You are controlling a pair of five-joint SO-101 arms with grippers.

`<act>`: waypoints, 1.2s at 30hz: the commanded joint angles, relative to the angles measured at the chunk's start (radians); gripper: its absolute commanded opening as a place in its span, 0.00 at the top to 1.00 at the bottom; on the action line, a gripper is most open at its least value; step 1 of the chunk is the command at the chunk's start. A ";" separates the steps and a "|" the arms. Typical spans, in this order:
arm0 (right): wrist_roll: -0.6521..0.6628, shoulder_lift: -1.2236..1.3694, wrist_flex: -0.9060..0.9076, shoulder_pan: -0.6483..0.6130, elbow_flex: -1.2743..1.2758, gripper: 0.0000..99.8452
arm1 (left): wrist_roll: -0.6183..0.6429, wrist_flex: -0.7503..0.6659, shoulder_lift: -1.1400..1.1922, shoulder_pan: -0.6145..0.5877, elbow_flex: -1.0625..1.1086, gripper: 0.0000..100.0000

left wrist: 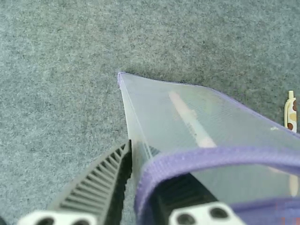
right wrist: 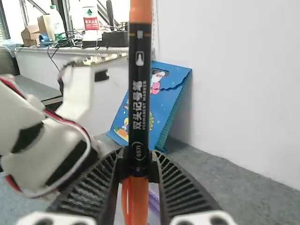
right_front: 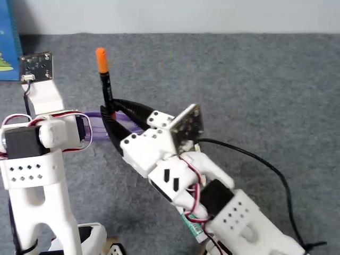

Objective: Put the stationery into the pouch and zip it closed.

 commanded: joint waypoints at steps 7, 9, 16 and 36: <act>0.180 0.064 -0.389 -0.005 0.233 0.99 | -0.006 -0.021 -0.005 -0.005 -0.004 0.99; 0.207 0.061 -0.417 -0.005 0.276 0.99 | -0.006 -0.021 -0.005 -0.005 -0.004 0.99; 0.224 -0.013 -0.263 -0.007 0.284 0.78 | -0.006 -0.021 -0.005 -0.005 -0.004 0.99; -0.057 -0.070 0.601 0.401 -0.091 0.79 | -0.006 -0.021 -0.005 -0.005 -0.004 0.99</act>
